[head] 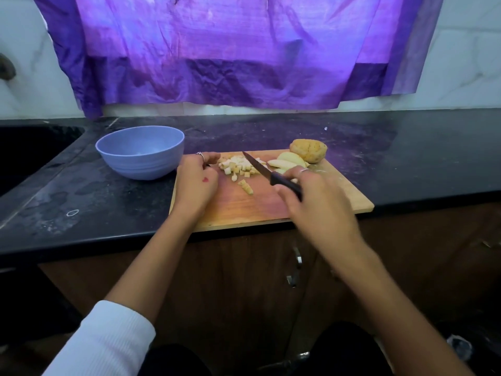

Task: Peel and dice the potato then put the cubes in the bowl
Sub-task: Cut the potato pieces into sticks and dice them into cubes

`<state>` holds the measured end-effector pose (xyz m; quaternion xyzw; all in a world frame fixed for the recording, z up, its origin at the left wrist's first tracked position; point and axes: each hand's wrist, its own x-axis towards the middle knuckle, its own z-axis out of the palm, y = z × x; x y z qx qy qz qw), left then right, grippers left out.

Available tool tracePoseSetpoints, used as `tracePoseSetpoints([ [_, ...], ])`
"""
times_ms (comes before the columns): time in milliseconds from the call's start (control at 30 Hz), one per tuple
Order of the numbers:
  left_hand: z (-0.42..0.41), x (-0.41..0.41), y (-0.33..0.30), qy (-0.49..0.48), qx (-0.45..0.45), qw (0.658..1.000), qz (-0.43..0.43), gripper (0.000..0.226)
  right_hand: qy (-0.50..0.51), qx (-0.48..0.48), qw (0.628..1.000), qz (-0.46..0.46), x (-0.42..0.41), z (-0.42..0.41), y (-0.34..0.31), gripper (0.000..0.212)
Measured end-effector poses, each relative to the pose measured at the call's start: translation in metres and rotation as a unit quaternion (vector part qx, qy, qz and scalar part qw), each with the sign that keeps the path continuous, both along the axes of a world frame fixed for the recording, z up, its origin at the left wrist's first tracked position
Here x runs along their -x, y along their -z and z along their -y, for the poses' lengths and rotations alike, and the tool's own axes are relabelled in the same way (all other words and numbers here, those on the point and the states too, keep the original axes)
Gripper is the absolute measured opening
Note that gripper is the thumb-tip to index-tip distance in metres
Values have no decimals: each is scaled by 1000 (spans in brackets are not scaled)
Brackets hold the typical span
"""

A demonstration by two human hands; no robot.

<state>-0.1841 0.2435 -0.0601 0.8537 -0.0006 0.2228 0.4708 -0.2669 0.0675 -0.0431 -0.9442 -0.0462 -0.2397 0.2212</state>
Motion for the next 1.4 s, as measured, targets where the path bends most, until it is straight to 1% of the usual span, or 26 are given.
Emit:
tracePoseSetpoints([
  [67,0,-1,1,0,4,1000,2,45,-43,-19,999,-16,6,25,-3,21],
  [133,-1,-2,2,-3,15,1000,1,46,-82,-3,995,-60,12,46,-2,26],
  [167,0,-3,3,-6,20,1000,2,46,-84,16,993,-83,13,53,-2,29],
  [233,0,-4,4,-15,26,1000,8,46,-57,51,991,-109,3,56,-2,33],
  [267,-1,-6,4,-19,26,999,10,46,-37,69,992,-101,-5,54,-4,33],
  [333,-3,-9,6,-30,19,999,3,48,4,134,989,-58,-28,47,-6,32],
  [400,-5,-11,7,-36,11,999,-9,51,17,167,985,-31,-49,41,-11,32],
  [500,-5,-11,6,-28,-3,1000,-10,54,6,152,988,-8,-59,40,-20,29],
  [600,-4,-11,5,-32,-4,999,-9,54,-9,105,994,10,-48,52,-22,30],
  [633,-5,-11,5,-34,2,999,-9,54,-22,104,994,8,-42,54,-20,31],
  [700,-6,-11,6,-37,10,999,-8,54,-46,138,989,-3,-35,51,-13,35],
  [733,-7,-11,6,-37,9,999,-8,54,-53,156,986,-9,-35,47,-10,37],
  [800,-6,-10,5,-35,-4,999,-4,53,-55,159,986,-12,-40,40,-7,39],
  [867,-2,-7,4,-39,-38,998,29,51,-50,107,993,-12,-45,40,-7,36],
  [933,6,-2,1,-56,-74,991,95,51,-32,-3,999,-4,-49,53,-2,32],
  [1000,20,6,-5,-59,-113,984,128,53,-9,-103,994,22,-54,70,7,29],
  [1033,31,9,-9,-41,-141,982,115,52,-6,-147,988,36,-57,79,11,27],
  [1100,57,12,-16,33,-203,978,44,51,-15,-221,974,53,-62,90,16,23],
  [1167,82,11,-16,98,-266,959,4,58,-24,-260,964,56,-64,94,19,21],
  [1200,93,9,-14,106,-296,949,-4,62,-24,-269,961,56,-65,95,20,21],
  [1233,100,7,-12,98,-323,941,-10,65,-26,-275,959,56,-65,95,22,22],
  [1300,109,2,-8,80,-362,928,-18,63,-31,-280,958,57,-66,97,27,25],
  [1400,112,-1,-4,80,-381,921,-13,55,-31,-278,958,68,-67,99,31,28],
])
